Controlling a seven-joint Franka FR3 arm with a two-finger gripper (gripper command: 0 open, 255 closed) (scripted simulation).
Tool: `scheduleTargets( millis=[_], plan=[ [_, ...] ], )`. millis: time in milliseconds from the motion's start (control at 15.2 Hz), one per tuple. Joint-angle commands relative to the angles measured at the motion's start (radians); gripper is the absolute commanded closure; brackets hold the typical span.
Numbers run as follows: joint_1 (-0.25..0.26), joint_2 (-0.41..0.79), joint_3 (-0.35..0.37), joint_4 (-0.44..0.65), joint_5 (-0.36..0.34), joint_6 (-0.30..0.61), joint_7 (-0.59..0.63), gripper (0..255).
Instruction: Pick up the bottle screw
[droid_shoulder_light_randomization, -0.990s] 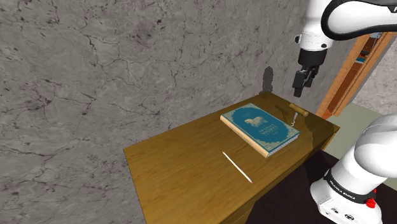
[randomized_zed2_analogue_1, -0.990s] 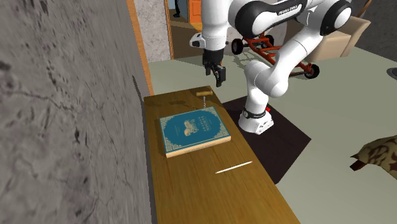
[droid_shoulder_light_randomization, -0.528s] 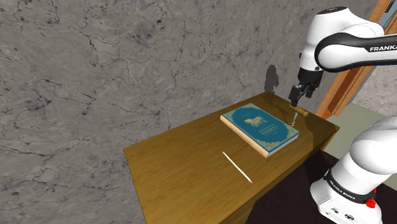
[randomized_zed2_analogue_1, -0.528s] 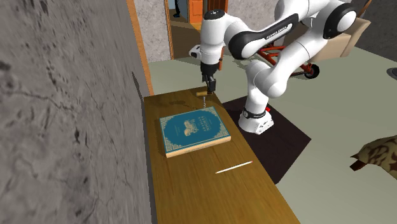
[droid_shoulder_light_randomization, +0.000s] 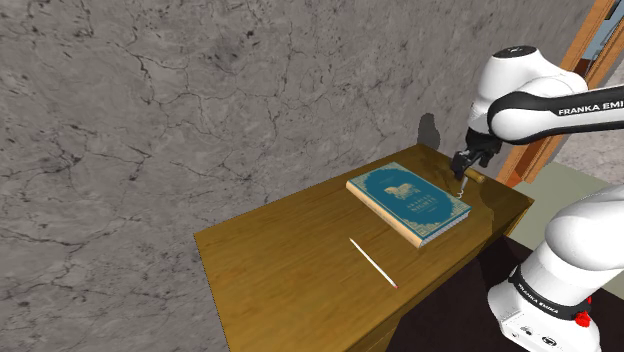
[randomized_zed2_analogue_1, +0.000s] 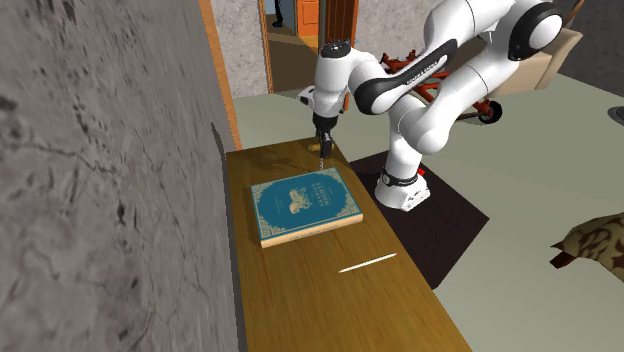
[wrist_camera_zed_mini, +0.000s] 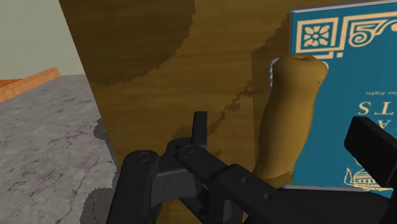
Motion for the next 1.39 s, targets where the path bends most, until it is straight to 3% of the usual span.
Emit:
scheduleTargets(
  millis=[0,198,264,858,1320],
  plan=[
    [-0.004,0.021,-0.001,-0.021,-0.007,0.042,0.009,0],
    [-0.007,0.034,-0.001,-0.036,-0.012,0.070,0.015,0],
    [-0.008,0.036,-0.003,-0.036,-0.014,0.072,0.014,255],
    [-0.007,0.034,-0.001,-0.036,-0.012,0.071,0.015,255],
    [0.004,-0.016,0.001,0.035,0.008,-0.049,-0.010,255]
  ],
)
